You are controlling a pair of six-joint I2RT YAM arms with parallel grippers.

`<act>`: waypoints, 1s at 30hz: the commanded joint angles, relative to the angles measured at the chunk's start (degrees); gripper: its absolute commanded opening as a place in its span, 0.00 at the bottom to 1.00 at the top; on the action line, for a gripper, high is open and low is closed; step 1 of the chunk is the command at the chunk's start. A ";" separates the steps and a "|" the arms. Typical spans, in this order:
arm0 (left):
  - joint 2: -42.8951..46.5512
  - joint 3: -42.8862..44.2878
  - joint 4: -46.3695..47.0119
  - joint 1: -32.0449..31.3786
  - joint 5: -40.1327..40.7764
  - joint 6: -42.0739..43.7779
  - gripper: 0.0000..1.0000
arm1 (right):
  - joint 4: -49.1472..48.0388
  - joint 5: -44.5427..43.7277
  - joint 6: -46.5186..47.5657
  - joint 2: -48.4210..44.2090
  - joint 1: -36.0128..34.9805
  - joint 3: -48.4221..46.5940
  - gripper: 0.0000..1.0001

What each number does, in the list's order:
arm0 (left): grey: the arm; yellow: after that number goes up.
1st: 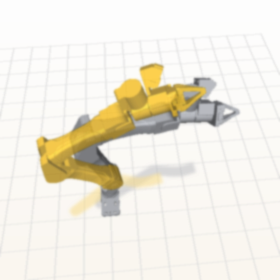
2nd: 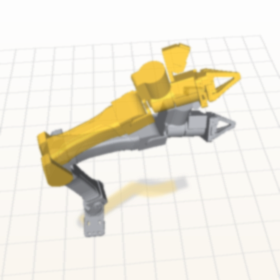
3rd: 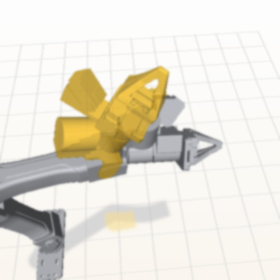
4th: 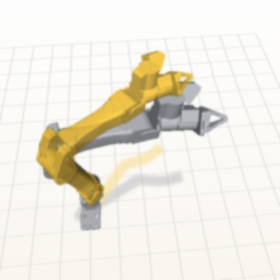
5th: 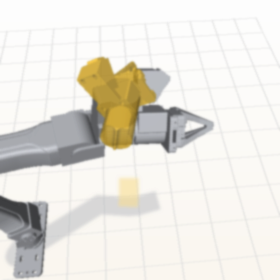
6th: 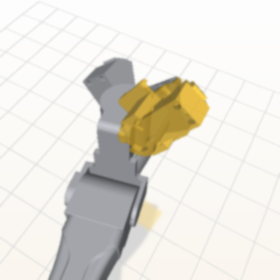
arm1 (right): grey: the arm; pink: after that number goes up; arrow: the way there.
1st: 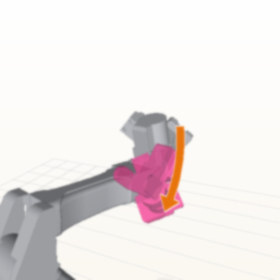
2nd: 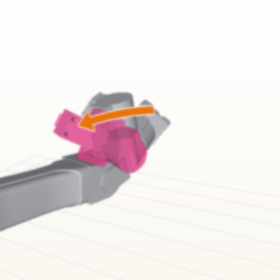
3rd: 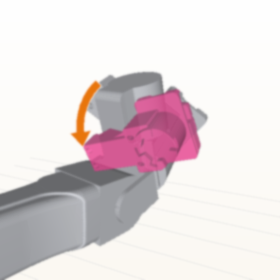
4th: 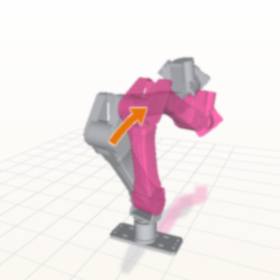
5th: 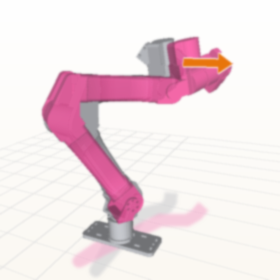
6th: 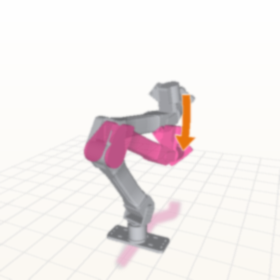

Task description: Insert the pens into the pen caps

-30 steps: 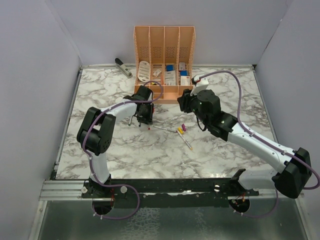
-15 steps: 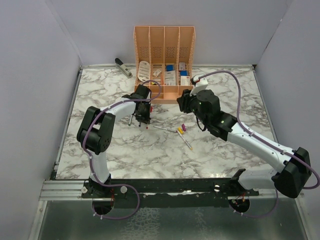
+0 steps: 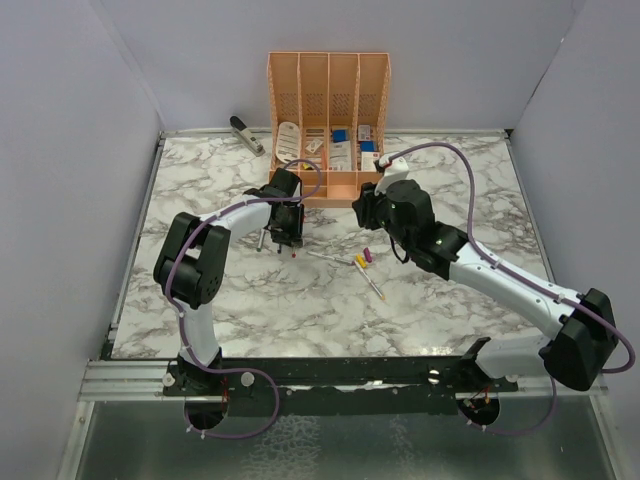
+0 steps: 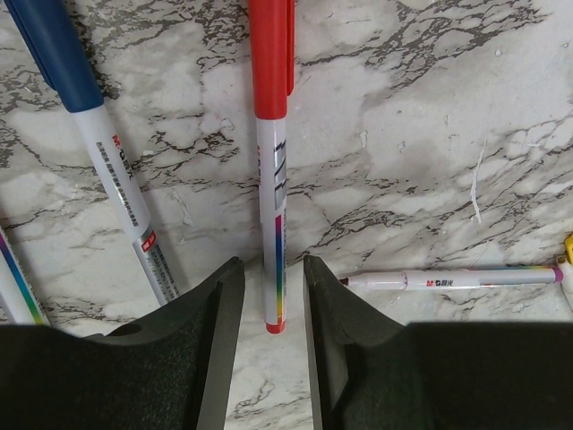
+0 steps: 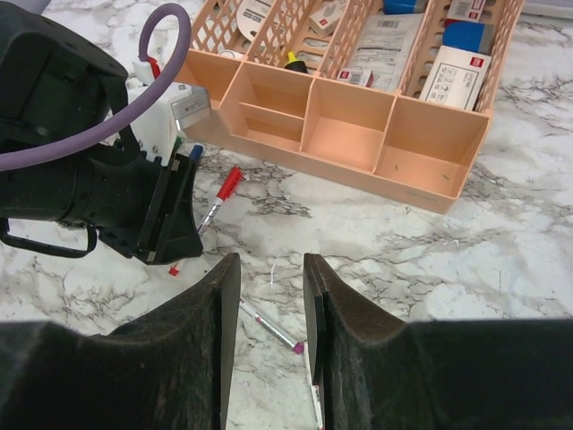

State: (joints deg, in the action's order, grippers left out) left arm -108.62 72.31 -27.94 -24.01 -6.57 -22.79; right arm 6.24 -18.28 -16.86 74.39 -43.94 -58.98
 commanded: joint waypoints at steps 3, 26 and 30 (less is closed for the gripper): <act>3.59 1.98 -0.31 0.37 -2.58 -0.16 0.36 | 2.11 0.00 2.91 0.44 -0.44 0.09 0.34; 19.99 -9.04 -0.71 6.60 1.20 -1.71 0.39 | 8.17 25.05 14.50 21.43 -0.44 -5.72 0.41; 21.84 -10.97 -0.30 7.87 1.06 -2.07 0.40 | 8.14 27.10 15.81 24.88 -0.53 -8.03 0.41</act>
State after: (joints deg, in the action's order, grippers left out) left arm -90.26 62.50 -28.84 -17.17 -6.74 -23.94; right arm 14.96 4.08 -3.95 96.62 -43.94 -63.68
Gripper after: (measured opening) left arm 0.394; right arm 0.414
